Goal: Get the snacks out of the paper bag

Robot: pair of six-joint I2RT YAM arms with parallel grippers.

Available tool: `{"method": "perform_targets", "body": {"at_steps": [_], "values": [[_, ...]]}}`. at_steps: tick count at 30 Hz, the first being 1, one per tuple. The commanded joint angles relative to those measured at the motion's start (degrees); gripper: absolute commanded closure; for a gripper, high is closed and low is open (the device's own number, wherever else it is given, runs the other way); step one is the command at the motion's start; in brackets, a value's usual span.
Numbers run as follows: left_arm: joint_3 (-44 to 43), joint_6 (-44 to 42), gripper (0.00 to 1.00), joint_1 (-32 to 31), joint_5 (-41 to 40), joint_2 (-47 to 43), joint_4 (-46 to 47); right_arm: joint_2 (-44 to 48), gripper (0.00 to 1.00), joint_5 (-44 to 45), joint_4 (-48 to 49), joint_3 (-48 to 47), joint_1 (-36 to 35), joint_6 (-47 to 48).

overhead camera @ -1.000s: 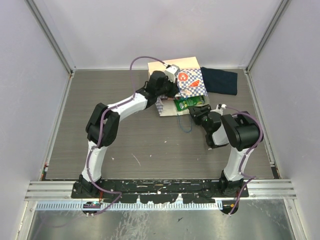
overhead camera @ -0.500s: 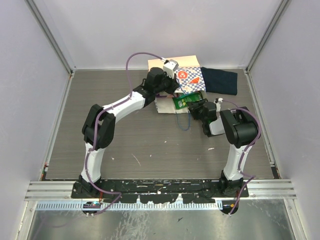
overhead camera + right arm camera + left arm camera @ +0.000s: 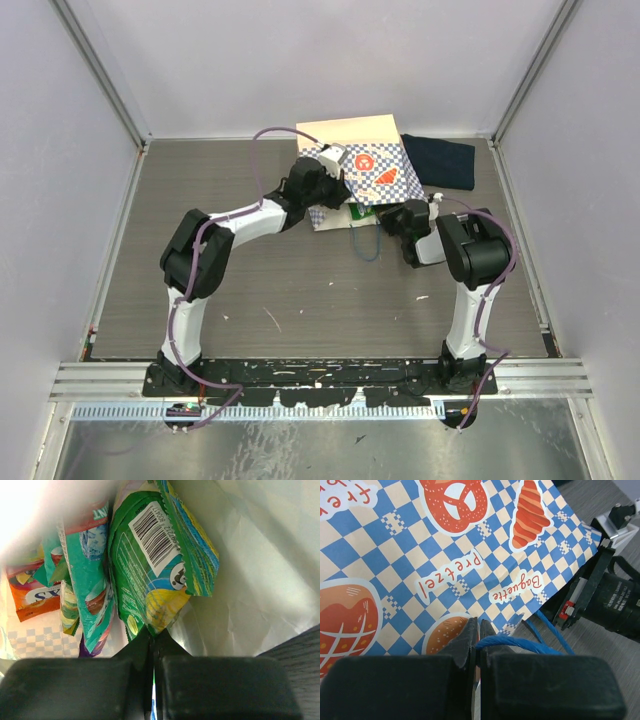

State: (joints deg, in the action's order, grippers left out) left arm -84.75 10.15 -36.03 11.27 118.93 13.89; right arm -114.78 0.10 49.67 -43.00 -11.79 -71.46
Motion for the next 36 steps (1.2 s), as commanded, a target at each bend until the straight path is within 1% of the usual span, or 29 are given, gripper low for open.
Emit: {"method": "perform_targets", "body": {"at_steps": [1,5,12,17,21,23,27,30,32,34,36], "values": [[1.3,2.33,1.0,0.62,2.27,-0.43,8.58,2.18,0.99,-0.76,-0.19,1.5,-0.32,-0.09],[3.1,3.42,1.0,0.66,3.0,1.11,11.27,9.36,0.99,-1.86,-1.85,5.76,-0.31,0.39],[3.41,4.15,1.0,0.65,4.54,3.77,11.24,23.64,0.99,-2.81,-11.11,13.04,-0.3,5.24],[3.51,5.22,1.0,0.37,5.09,2.44,6.87,35.19,0.99,-1.06,-21.33,18.21,0.13,10.38],[3.99,3.91,1.0,-0.51,4.6,0.18,1.37,43.26,0.99,0.54,-28.59,21.94,0.8,13.85],[5.08,3.21,1.0,-0.85,4.39,-1.61,0.76,46.79,0.99,1.5,-31.75,23.08,0.86,15.21],[6.76,2.4,1.0,-0.84,3.07,-5.43,1.0,53.2,0.99,3.18,-38.24,23.53,0.81,18.03],[5.79,2.41,1.0,-0.88,0.63,-7.43,-0.55,57.43,0.99,4.82,-45.33,21.77,0.8,20.44],[4.12,2.57,1.0,-0.84,-1.73,-8.22,-2.51,60.47,0.99,5.98,-48.38,21.64,0.02,20.75],[1.51,2.83,1.0,-0.88,-4.87,-8.7,-4.78,62.65,0.99,8.46,-53.02,20.07,-2.53,21.79],[-1.31,2.51,1.0,-0.86,-8.47,-9.07,-8.11,63.39,0.99,14.62,-59.12,16.51,-7.07,23.38]]}}
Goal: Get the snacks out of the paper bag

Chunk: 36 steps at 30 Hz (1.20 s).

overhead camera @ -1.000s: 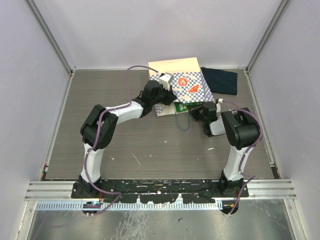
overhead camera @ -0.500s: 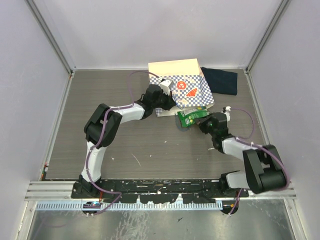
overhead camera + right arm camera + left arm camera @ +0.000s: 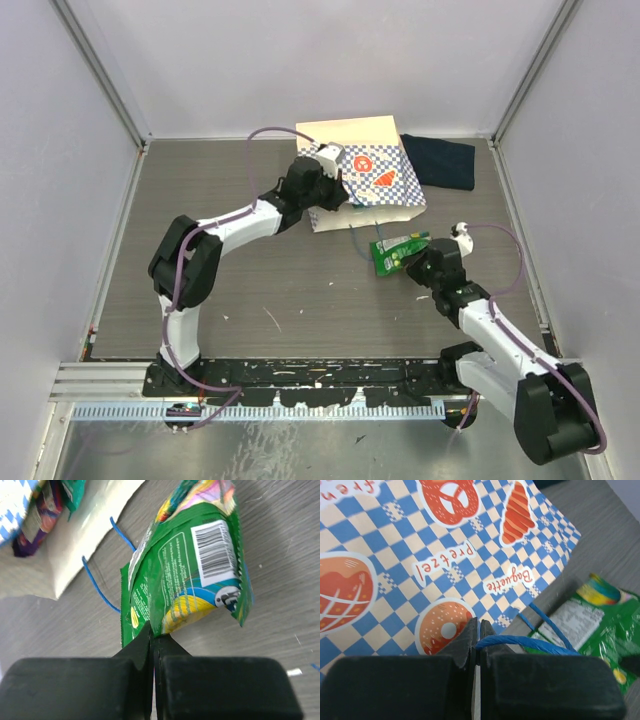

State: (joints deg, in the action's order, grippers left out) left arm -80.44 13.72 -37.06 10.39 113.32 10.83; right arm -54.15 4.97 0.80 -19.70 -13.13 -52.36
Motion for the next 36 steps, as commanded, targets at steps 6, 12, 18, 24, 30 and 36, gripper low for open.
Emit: {"method": "perform_targets", "body": {"at_steps": [6,12,18,24,30,36], "values": [[-11.86,-2.74,1.0,0.21,-13.86,-5.08,-10.59,0.25,0.99,29.59,-25.63,-18.58,-22.14,8.17],[-17.28,-3.15,1.0,1.57,-12.75,-5.32,-15.56,-6.9,0.99,39.52,-34.91,-30.87,-31.92,14.2],[-18.53,-4.47,1.0,1.86,-10.65,-5.11,-18.54,-9.53,0.99,41.2,-31.86,-32.16,-37.18,17.0],[-21.18,-5.33,0.61,2.21,-9.76,-5.01,-23.6,-8.17,0.99,39.7,-25.38,-30.93,-39.67,22.49],[-17.04,-6.01,0.01,4.57,-7.45,-12.43,-28.19,-8.24,0.99,43.68,-19.39,-33.54,-47.65,34.28],[-1.73,-8.17,0.02,8.93,-12.27,-31.95,-30.04,-10.9,0.99,33.52,-4.34,-33.43,-52.17,50.77]]}}
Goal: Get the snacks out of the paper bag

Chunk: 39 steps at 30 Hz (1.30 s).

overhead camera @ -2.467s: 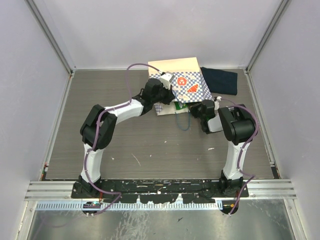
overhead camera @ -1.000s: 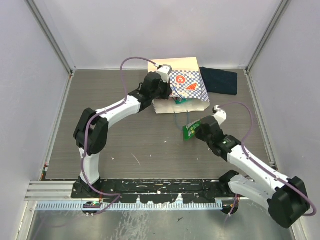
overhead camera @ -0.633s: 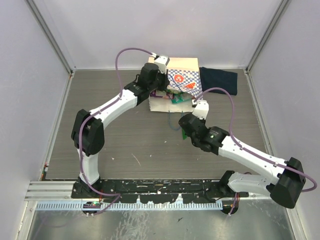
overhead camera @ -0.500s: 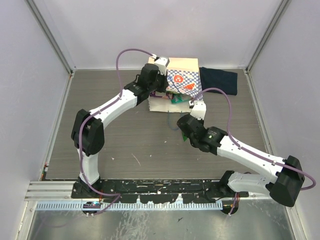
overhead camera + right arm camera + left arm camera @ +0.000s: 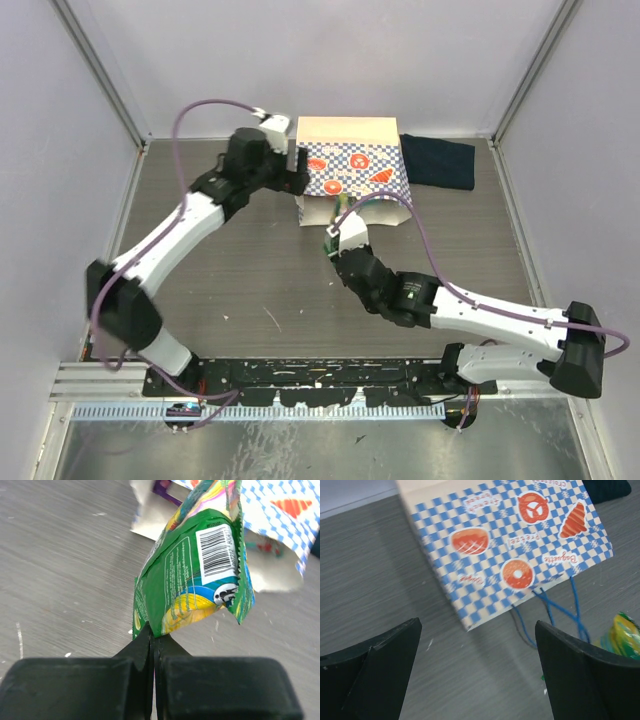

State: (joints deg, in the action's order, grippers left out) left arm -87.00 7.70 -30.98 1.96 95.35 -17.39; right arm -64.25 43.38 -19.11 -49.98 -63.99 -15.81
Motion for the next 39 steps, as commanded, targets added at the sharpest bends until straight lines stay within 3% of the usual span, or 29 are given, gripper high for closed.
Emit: {"method": "perform_targets", "body": {"at_steps": [1,4,8,10,14,17,20,22,25,27,29,31,33,34,36,39], "values": [[6.08,-1.77,0.02,3.63,-6.33,-16.46,-3.89,-2.09,0.99,-8.35,17.08,-4.04,-1.29,17.1],[7.73,4.9,0.01,9.06,-15.89,-21.41,-11.43,-8.08,0.99,-18.95,18.68,-8.74,-1.4,25.07],[13.01,19.53,0.02,22.31,-7.28,-26.07,-11.93,-18.05,0.99,-21.97,22.32,-16.19,-1.41,35.69],[15.05,24.01,0.01,28.05,-2.74,-27.07,-10.66,-23.54,0.99,-20.35,27.72,-19.11,-1.41,46.6],[14.22,28.25,0.02,33.91,0.14,-27.91,-11.91,-32.93,0.99,-20.46,54.08,-18.68,-0.93,65.79],[12.56,28.68,0.02,34.48,-2.46,-28.91,-13.89,-40.54,0.99,-25.71,64.22,-19.85,-0.4,78.98],[12.65,28.62,0.02,34.54,-3.55,-30.11,-15.47,-45.1,0.98,-29.39,74.35,-12.96,-1.23,87.04],[13.92,28.87,0.01,34.55,-3.32,-30.9,-16.19,-46.91,0.76,-28.71,84.21,-5.0,-2.15,86.61],[16.64,29.83,0.02,34.5,-1.52,-31.03,-16.1,-48.1,0.26,-23.34,100.93,7.46,-4.35,82.14],[18.66,30.07,0.02,34.53,1.49,-30.4,-15.23,-45.52,0.03,-18.84,108.55,12.88,-6.1,77.85],[21.21,30.27,0.02,34.15,5.94,-29.49,-13.42,-39.58,0.0,-15.72,104.42,17.36,-7.51,72.44],[23.4,29.95,0.02,31.54,8.43,-28.31,-12.43,-29.2,0.0,-16.28,86.23,18.29,-7.98,62.3],[24.64,27.01,0.02,26.6,6.49,-26.88,-13.3,-17.59,0.0,-22.36,63.73,15.15,-5.41,44.67],[25.14,25.74,0.02,23.88,5.02,-26.3,-13.84,-13.01,0.0,-30.16,55.05,13.25,-2.71,35.64],[26.65,22.78,0.02,18.48,2.99,-25.84,-13.91,-6.6,0.0,-34.21,44.83,9.87,2.13,18.68],[29.5,17.8,0.02,11.11,-0.88,-26.32,-14.61,-2.84,0.0,-32.04,31.23,5.08,4.89,10.54]]}}
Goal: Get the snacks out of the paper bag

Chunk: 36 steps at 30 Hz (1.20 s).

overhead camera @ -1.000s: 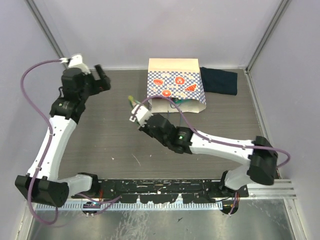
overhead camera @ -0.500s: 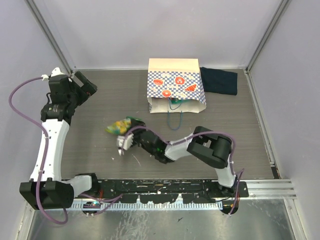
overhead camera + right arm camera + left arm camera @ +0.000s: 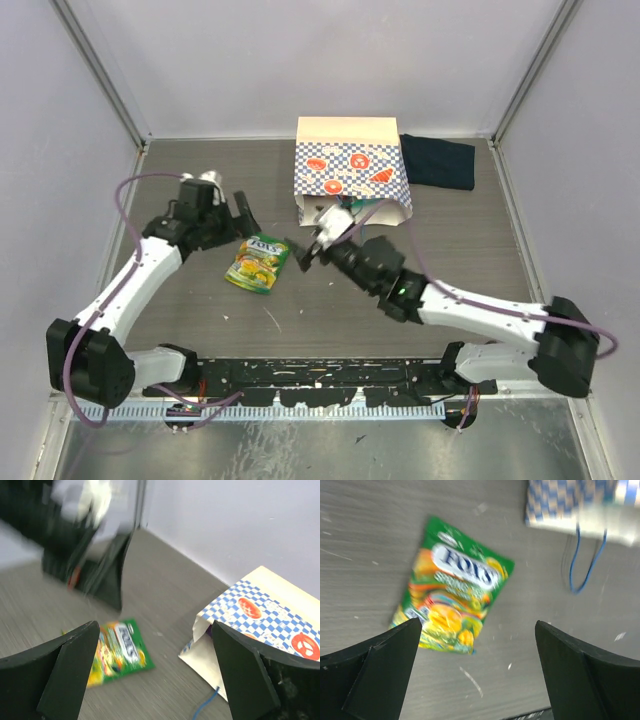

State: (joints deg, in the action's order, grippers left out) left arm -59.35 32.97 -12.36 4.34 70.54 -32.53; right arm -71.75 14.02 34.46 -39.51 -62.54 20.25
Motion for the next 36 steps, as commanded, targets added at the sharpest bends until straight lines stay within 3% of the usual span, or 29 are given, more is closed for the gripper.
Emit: {"method": "perform_targets", "body": {"at_steps": [1,6,12,19,22,28,36], "values": [[2.7,-8.16,0.02,-8.56,-3.35,-1.5,0.2,5.36,0.0,-0.4,-25.46,-6.12,3.65,-26.02],[2.66,-11.8,0.01,-12.68,-7.99,1.39,-4.9,8.78,0.0,1.58,-32.46,-4.96,8.42,-30.44],[1.82,-12.32,0.11,-17.56,-12.53,8.78,-4.16,11.09,0.0,3.25,-33.82,-2.12,13.39,-33.0],[-1.08,-13.59,0.09,-18.95,-19.62,21.23,-3.9,12.29,0.0,3.81,-36.27,-2.9,15.62,-33.51],[-3.51,-14.69,0.07,-18.57,-18.6,26.3,-3.2,13.08,0.0,2.0,-36.24,-2.84,15.91,-35.31],[-9.48,-14.77,0.04,-13.92,-19.97,35.12,-3.83,14.39,0.0,2.29,-36.92,-3.21,16.04,-36.32],[-21.81,-16.26,0.0,-0.57,-20.52,40.28,-4.29,16.24,0.0,-0.24,-37.77,-3.41,16.05,-37.83]]}}
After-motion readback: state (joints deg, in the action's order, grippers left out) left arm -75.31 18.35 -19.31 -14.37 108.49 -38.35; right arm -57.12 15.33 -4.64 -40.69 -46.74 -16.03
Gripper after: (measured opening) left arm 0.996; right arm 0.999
